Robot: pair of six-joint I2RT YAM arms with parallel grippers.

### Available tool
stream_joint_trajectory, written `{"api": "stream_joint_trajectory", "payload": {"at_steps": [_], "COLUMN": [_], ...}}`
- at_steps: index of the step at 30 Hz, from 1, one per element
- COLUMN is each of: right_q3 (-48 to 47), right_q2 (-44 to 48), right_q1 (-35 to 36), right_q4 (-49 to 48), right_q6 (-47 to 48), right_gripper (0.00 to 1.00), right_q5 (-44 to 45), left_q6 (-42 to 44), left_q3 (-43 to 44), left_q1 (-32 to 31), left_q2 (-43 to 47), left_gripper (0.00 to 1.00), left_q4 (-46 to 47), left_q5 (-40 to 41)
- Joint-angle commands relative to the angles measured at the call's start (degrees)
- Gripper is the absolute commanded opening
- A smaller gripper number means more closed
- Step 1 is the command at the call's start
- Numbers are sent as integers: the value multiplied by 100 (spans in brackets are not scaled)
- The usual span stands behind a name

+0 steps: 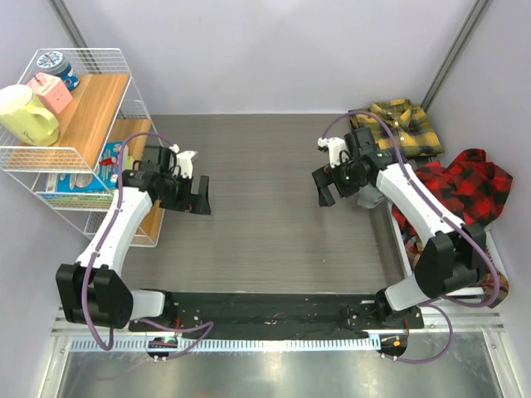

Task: Fold and stack the long sleeve shirts
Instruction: Grab the shirt from the pile

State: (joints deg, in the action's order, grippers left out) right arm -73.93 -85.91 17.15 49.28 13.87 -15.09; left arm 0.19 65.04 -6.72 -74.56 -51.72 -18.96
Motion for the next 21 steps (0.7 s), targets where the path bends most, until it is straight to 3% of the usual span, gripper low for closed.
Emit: {"api": "stream_joint_trajectory", "payload": {"at_steps": [1,4,12,21], "right_q3": [-595,-1087,-2141,-2338], "right_q2": [505,470,803,1041], "right_q1": [-10,-272,-2230,-3638], "right_q4": [-86,160,662,1067], "right_q6": [370,494,1082,2101], "right_gripper": [100,100,100,100], "right_q5": [559,587,349,1805], "left_q6": [210,236,236,166], "left_q3": [368,860,1432,1767], "left_q1": [22,22,22,13], "left_q2": [179,92,232,118], "left_gripper": [100,100,100,100], "left_q4": [75,-65,127,-13], "left_q5": [103,69,-327,-1390]}}
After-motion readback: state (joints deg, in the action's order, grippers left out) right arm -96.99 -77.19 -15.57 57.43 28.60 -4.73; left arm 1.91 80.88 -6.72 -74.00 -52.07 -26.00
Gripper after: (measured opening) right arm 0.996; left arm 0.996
